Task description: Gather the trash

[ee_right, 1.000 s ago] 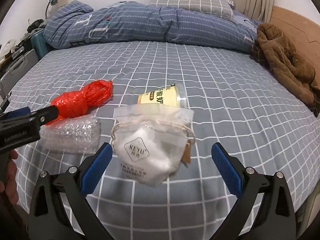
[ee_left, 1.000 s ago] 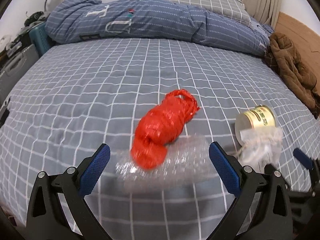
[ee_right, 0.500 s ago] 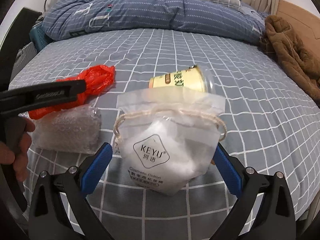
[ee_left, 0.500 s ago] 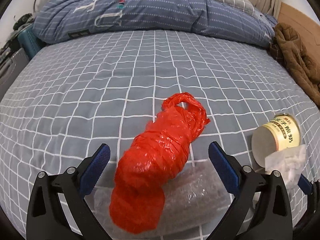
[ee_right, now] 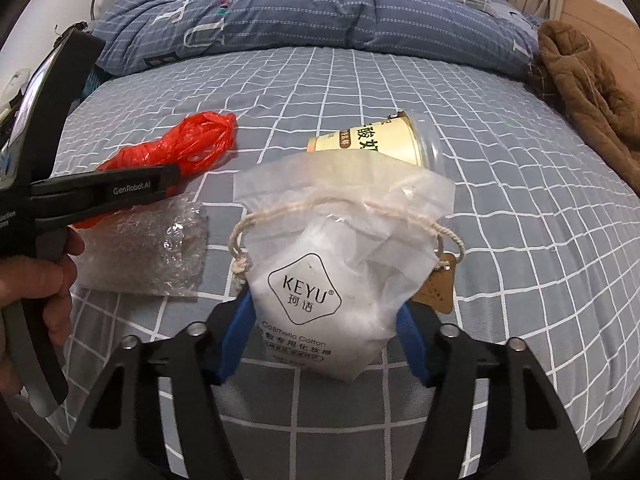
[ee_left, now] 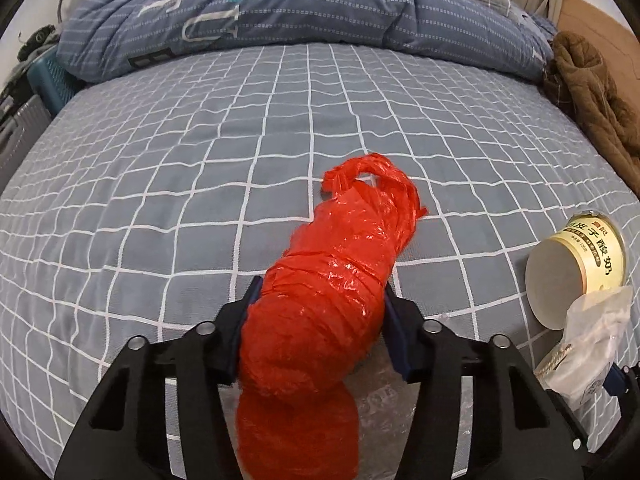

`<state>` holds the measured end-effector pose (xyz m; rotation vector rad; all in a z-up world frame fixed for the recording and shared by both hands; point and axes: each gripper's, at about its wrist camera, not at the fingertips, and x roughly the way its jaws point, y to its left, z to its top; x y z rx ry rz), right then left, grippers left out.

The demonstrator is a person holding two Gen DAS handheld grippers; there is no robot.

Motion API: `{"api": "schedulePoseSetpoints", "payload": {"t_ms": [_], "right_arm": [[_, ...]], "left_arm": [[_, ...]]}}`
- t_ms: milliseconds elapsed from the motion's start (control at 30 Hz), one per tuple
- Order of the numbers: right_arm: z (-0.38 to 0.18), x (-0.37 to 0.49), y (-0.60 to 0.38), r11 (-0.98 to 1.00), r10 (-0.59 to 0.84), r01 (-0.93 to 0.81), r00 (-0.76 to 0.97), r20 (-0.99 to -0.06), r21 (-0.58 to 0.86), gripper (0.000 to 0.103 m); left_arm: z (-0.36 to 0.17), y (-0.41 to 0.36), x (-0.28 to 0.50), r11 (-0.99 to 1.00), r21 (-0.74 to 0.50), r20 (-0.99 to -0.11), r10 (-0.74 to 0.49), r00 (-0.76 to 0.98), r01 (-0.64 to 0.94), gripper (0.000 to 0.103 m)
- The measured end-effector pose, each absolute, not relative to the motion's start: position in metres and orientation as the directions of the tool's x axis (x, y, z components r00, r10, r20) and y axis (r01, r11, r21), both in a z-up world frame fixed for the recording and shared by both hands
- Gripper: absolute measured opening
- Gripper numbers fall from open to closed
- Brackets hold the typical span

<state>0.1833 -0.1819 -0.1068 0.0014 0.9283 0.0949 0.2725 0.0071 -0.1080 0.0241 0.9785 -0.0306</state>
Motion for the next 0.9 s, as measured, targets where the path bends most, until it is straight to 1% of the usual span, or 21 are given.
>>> {"api": "schedulePoseSetpoints", "payload": {"t_ms": [100,467,567,900], "right_arm": [[-0.103,0.181,-0.184,0.995,0.099,-0.084,0.599,-0.795,0.060,0.055],[-0.084,0.173,-0.190,0.991,0.131,-0.094,0.640,-0.757,0.092,0.054],[-0.080,0.169,-0.189,0.990,0.139,-0.105,0.649,-0.748,0.093,0.054],[-0.065,0.150,-0.196,0.992,0.123,-0.101,0.692,-0.711,0.073,0.054]], "left_arm": [[-0.101,0.008,0.269,1.000,0.007,-0.819,-0.011,0.574,0.029,0.050],[-0.072,0.010,0.247,1.000,-0.019,-0.776,-0.023,0.630,0.014,0.049],[-0.066,0.012,0.237,0.999,-0.047,-0.768,-0.039,0.639,0.004,0.049],[-0.058,-0.001,0.206,0.999,-0.051,-0.753,-0.046,0.656,0.011,0.049]]}}
